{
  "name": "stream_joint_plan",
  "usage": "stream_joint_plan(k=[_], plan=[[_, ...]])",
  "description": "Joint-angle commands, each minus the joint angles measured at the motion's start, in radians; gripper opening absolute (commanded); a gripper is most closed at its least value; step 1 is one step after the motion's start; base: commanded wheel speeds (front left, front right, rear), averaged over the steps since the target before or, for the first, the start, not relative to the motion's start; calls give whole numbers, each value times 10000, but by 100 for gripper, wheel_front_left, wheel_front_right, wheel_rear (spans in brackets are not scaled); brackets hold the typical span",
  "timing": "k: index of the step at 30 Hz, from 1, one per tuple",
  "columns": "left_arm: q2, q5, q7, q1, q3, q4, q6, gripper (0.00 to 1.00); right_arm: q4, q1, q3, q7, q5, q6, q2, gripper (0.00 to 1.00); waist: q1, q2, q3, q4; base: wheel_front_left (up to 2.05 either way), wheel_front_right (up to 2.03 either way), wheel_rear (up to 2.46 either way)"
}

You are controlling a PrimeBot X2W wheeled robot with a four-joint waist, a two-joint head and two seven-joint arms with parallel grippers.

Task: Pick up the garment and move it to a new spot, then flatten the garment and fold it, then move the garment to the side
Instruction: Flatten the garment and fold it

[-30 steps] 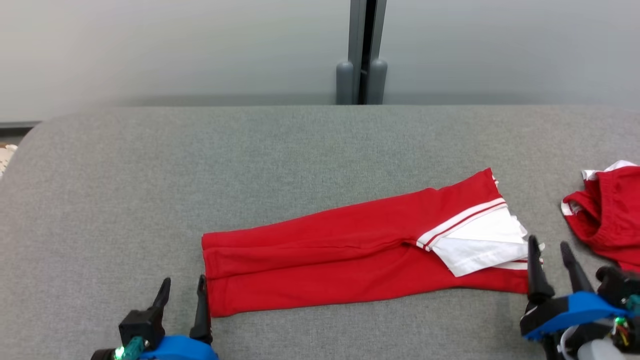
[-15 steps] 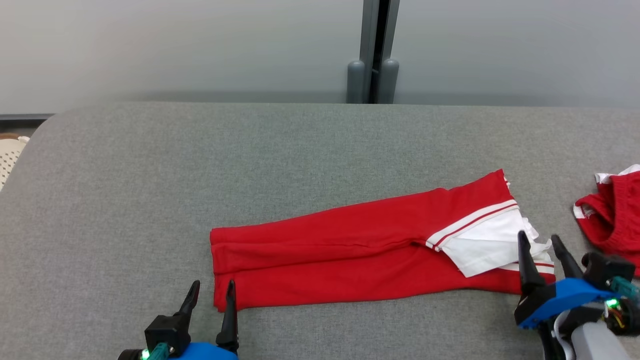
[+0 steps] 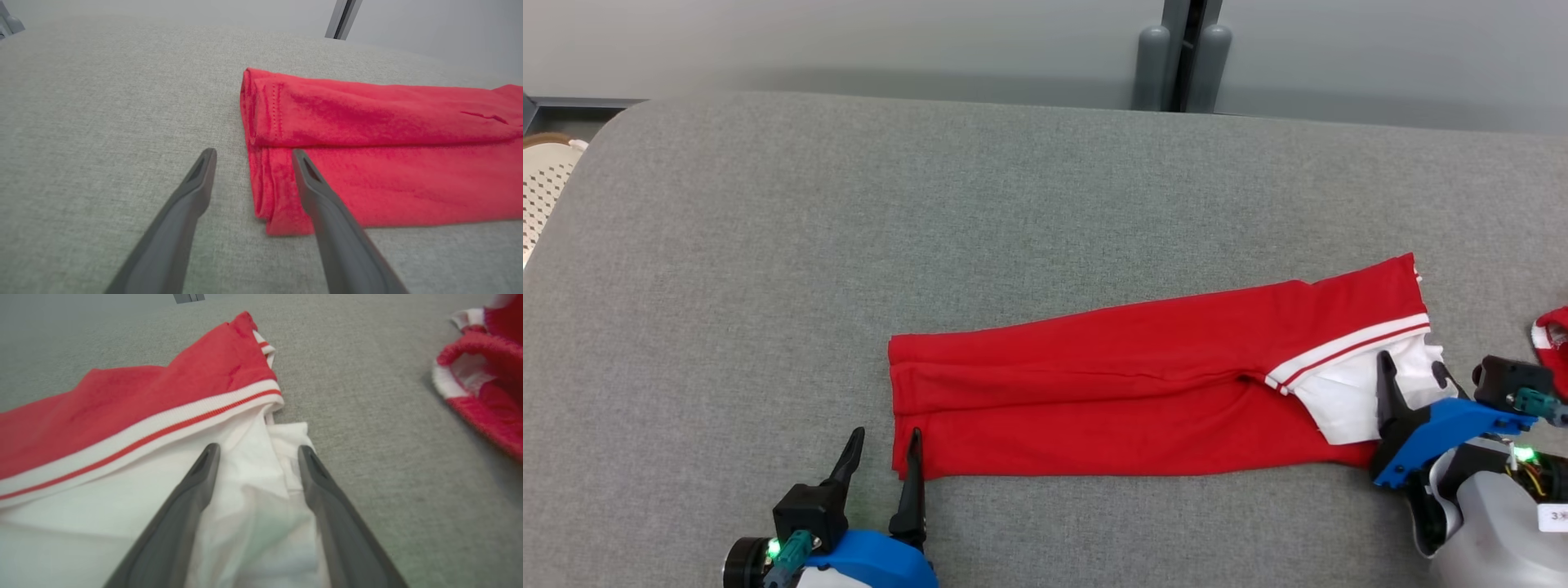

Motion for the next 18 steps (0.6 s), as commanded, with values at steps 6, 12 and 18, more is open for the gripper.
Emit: stream_joint_plan(k=[6, 12, 18], plan=[[-7, 40, 3, -168, 125, 29, 49, 100, 852, 585, 1192, 514, 1070, 87, 946, 0, -1, 0, 22, -86, 0, 0, 0], [-8, -32, 3, -194, -48, 73, 7, 100, 454, 556, 850, -332, 1553, -3, -388, 0, -1, 0, -166, -385, 0, 0, 0], [-1, -113, 3, -1, -182, 130, -9, 100, -1690, 855, 0, -427, 1075, 18, -438, 0, -1, 0, -420, -611, 0, 0, 0]])
